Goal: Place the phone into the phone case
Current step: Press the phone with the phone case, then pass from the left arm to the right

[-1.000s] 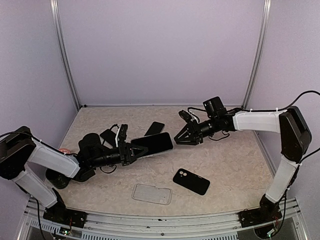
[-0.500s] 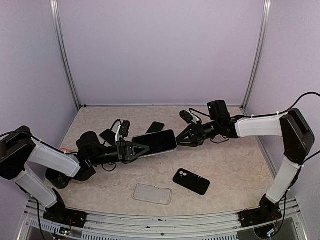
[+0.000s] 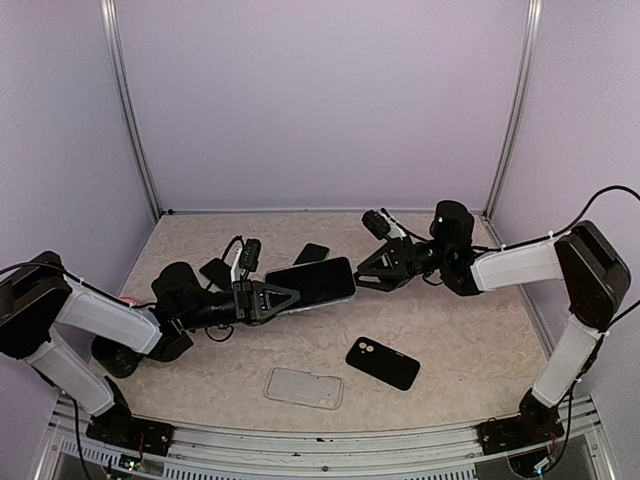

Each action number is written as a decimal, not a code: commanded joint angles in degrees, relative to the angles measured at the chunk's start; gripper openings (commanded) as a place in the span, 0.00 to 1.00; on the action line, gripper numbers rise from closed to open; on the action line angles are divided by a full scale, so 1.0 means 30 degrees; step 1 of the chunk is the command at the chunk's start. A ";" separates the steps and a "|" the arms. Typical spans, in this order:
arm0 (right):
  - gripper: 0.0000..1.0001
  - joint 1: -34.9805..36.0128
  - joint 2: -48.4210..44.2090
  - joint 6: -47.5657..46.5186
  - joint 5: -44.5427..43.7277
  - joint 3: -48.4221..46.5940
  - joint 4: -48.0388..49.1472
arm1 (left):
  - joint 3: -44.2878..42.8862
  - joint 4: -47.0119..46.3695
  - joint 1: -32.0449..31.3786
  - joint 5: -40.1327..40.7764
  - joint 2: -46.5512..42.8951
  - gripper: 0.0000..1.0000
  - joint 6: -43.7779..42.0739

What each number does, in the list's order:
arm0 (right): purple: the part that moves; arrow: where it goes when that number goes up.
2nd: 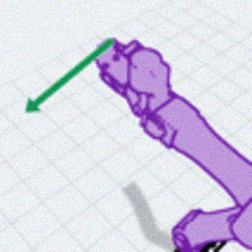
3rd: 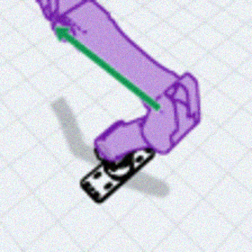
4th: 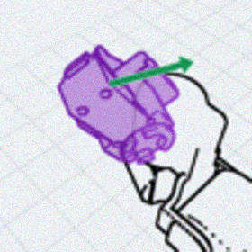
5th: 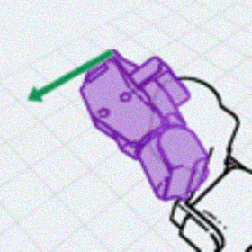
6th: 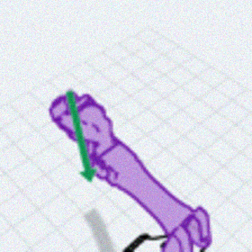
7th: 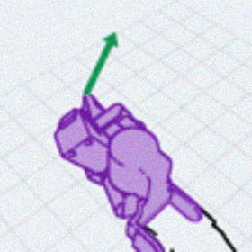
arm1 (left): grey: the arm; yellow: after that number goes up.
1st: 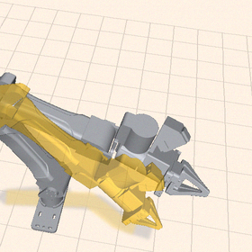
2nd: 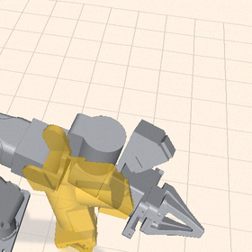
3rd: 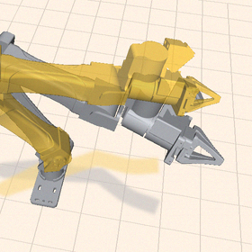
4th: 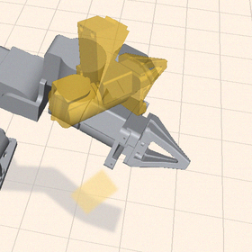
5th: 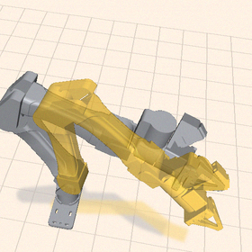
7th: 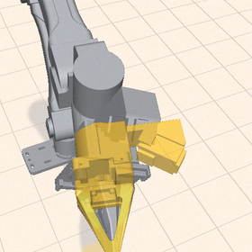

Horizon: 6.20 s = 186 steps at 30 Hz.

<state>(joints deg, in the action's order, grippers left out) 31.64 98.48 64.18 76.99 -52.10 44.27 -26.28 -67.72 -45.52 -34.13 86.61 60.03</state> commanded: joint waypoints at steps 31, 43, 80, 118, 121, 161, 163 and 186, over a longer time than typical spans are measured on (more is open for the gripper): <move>0.14 0.1719 0.3430 0.8840 0.0498 -0.0669 1.2419 | -0.0813 -0.1528 -0.0179 -0.0285 -0.0012 0.00 -0.0026; 0.01 0.1759 0.1555 -0.0124 -0.0161 -0.1357 0.0191 | -0.0717 -0.1008 -0.0150 -0.0064 -0.0172 0.19 -0.0336; 0.42 0.1771 -0.0261 -1.1541 -0.2482 -0.4692 -1.5243 | -0.1639 0.5845 -0.0204 -0.0961 -0.2130 0.00 -0.5565; 0.57 0.3394 -0.2839 -2.0412 -1.2897 -0.5674 -2.1571 | -0.2920 0.9197 -0.0410 -0.1304 -0.2909 0.00 -0.6625; 0.65 0.3579 -0.4635 -2.1456 -1.3999 -0.4173 -1.9911 | -0.3106 0.9860 -0.0399 -0.1232 -0.2919 0.00 -0.6650; 1.00 1.0446 -0.3969 -3.1219 -2.5275 -0.3613 -1.8548 | -0.3983 1.2007 -0.0414 -0.1337 -0.1572 0.00 -0.5643; 0.99 1.0583 -0.3765 -3.1306 -2.5500 -0.3716 -1.8565 | -0.3983 1.2017 -0.0414 -0.1305 -0.1537 0.00 -0.5630; 0.87 1.2184 -0.2337 -3.1911 -3.0059 -0.3863 -1.7277 | -0.4100 1.2031 -0.0410 -0.1309 -0.1272 0.00 -0.5449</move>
<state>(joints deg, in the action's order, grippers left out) 66.98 90.21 -31.18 -9.76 -62.37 -9.78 -36.07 -28.51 -46.44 -37.08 82.91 43.64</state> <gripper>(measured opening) 0.895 0.109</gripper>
